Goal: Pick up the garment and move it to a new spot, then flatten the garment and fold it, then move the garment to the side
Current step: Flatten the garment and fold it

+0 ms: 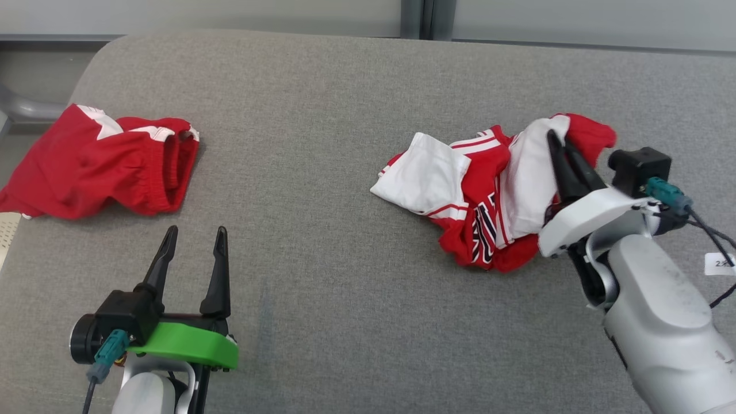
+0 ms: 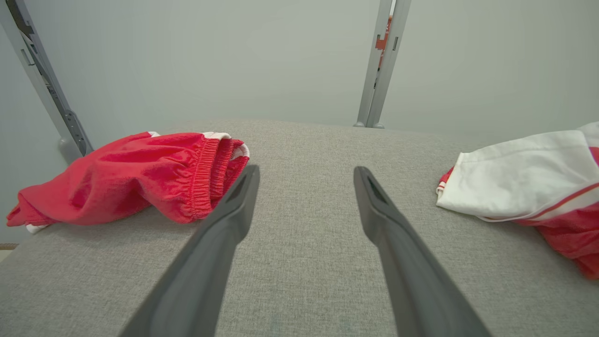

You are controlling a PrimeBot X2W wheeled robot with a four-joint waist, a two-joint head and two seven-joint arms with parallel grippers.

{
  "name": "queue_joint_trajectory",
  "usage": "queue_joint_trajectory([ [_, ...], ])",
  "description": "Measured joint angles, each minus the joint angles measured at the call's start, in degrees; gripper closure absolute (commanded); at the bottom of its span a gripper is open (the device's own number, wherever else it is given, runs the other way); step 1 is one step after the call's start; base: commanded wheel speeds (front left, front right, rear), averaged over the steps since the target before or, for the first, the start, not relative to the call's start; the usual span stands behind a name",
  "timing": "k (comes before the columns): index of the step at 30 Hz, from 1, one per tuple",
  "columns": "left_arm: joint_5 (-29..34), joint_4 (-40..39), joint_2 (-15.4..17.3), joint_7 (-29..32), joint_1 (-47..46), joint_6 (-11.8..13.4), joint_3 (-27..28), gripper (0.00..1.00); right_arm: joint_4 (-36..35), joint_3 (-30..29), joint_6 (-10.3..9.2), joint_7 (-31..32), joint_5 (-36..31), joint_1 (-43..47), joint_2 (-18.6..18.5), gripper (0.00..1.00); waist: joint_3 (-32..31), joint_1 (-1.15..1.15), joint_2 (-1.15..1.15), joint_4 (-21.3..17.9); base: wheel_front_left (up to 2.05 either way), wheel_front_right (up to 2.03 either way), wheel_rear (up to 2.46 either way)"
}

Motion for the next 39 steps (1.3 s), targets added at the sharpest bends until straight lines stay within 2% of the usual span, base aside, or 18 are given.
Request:
queue_joint_trajectory([
  [4,0.0,0.0,0.0,0.0,0.9,0.0,0.1,0.00,-7.5,4.2,0.00,0.0,-2.0,3.1,1.9,1.00,-1.6,0.00,0.00,0.1,0.00,0.00,0.00],
  [9,0.0,-0.2,0.0,0.0,2.2,0.0,0.5,0.00,-14.4,13.2,0.01,-0.1,-2.8,8.3,4.1,1.00,-3.3,0.00,0.00,0.7,0.00,0.00,0.00],
  [13,0.0,-0.3,-0.3,0.0,3.3,0.0,0.6,0.00,-15.9,22.6,0.00,-0.1,-2.9,11.4,4.7,1.00,-4.0,0.00,0.00,1.4,0.00,0.00,0.00],
  [16,0.0,-0.2,-0.5,0.0,3.6,0.0,0.4,0.00,-13.5,28.6,0.03,-0.1,-2.5,13.1,5.1,1.00,-4.3,0.00,0.00,1.9,0.00,0.00,0.00],
  [17,0.0,-0.2,-0.6,0.0,3.6,0.0,0.3,0.00,-12.7,29.5,0.03,-0.1,-2.1,13.4,5.2,0.89,-4.4,0.00,0.00,2.1,0.00,0.00,0.00],
  [18,0.0,-0.1,-0.7,0.0,3.7,0.0,0.2,0.00,-11.7,30.0,0.03,0.0,-1.6,13.6,5.3,0.08,-4.6,0.00,0.00,2.2,0.00,0.00,0.00],
  [19,0.0,0.0,-0.8,0.0,3.8,0.0,0.2,0.00,-11.2,30.2,0.03,-0.1,-1.3,13.7,5.3,0.00,-4.8,0.00,0.00,2.4,0.00,0.00,0.00],
  [24,0.1,0.1,-0.8,0.0,4.6,0.0,0.8,0.00,-12.2,28.2,0.03,-0.1,-0.6,13.9,6.0,0.00,-5.6,0.00,0.00,2.2,0.00,0.00,0.00],
  [33,0.4,-0.2,-0.9,0.0,5.3,0.0,1.2,0.00,-20.8,18.6,0.03,-0.1,-3.3,18.2,3.4,0.00,-7.0,0.00,0.00,0.5,0.00,0.00,0.00],
  [39,0.5,-0.4,-1.0,0.0,5.4,0.0,1.0,0.00,-21.9,16.4,0.03,-0.1,-4.6,21.6,2.5,0.00,-6.8,0.00,0.00,0.7,0.00,0.00,0.00],
])
